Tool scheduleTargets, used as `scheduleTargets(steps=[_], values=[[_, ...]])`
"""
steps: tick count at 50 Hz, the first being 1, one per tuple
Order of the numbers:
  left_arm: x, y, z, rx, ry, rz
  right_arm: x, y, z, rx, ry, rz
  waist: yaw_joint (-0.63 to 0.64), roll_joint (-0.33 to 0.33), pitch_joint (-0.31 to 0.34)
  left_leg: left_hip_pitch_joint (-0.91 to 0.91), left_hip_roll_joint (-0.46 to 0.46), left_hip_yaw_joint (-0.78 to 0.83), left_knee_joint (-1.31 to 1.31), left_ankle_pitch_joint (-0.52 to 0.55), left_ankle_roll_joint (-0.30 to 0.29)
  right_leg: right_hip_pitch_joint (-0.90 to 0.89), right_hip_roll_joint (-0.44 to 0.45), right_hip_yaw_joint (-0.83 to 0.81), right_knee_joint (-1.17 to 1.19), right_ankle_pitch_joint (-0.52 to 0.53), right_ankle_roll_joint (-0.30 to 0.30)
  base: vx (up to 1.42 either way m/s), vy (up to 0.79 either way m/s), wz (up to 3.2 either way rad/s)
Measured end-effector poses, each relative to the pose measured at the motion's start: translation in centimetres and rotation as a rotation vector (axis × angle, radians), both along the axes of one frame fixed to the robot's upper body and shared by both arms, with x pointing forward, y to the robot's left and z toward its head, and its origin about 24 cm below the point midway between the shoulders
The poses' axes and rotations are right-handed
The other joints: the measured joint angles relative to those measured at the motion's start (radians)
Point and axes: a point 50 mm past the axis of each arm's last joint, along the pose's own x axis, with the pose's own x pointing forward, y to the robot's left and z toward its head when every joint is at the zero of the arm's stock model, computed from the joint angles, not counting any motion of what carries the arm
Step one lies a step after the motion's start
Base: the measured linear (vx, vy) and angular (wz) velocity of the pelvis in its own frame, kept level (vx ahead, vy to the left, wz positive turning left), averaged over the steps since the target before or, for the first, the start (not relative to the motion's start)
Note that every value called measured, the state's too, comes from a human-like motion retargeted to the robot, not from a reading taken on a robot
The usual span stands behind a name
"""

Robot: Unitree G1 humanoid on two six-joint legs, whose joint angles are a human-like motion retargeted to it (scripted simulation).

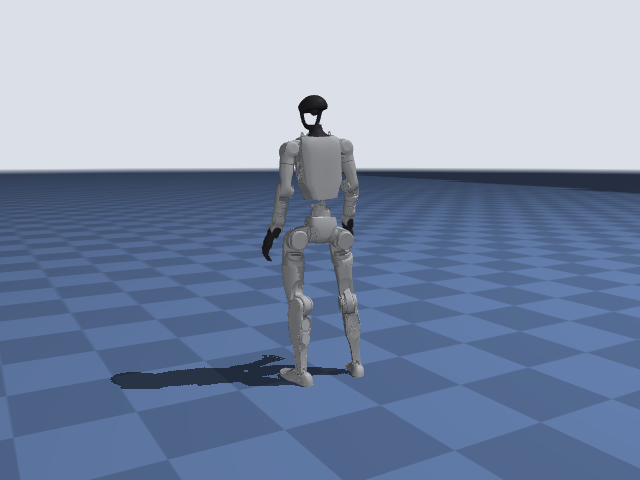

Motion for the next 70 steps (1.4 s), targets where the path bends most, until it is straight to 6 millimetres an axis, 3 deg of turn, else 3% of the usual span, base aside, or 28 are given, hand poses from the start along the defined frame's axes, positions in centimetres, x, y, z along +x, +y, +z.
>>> scheduleTargets(steps=[62,66,70], values=[[0.4,0.5,0.3,0.007,-0.02,0.005,-0.2,0.1,0.0,-0.001,0.007,0.022,0.007,-0.01,0.004,0.0,0.001,0.022,-0.01,0.009,0.003,-0.018,0.005,0.024,0.001,0.012,0.006,0.0,0.0,0.0],[1.2,0.9,0.6,-0.033,-0.033,0.004,-0.3,0.1,-0.1,0.011,0.018,0.014,0.011,-0.008,-0.002,0.0,0.001,0.022,-0.013,0.011,0.004,-0.02,0.006,0.024,0.001,0.013,0.005,0.0,0.0,0.0],[4.7,2.3,2.5,-0.114,-0.132,-0.021,-0.7,0.1,-0.2,0.037,0.043,-0.001,0.017,-0.004,-0.012,-0.001,0.002,0.017,-0.014,0.013,0.005,-0.017,0.006,0.017,-0.001,0.013,0.003,0.0,0.0,0.0]])
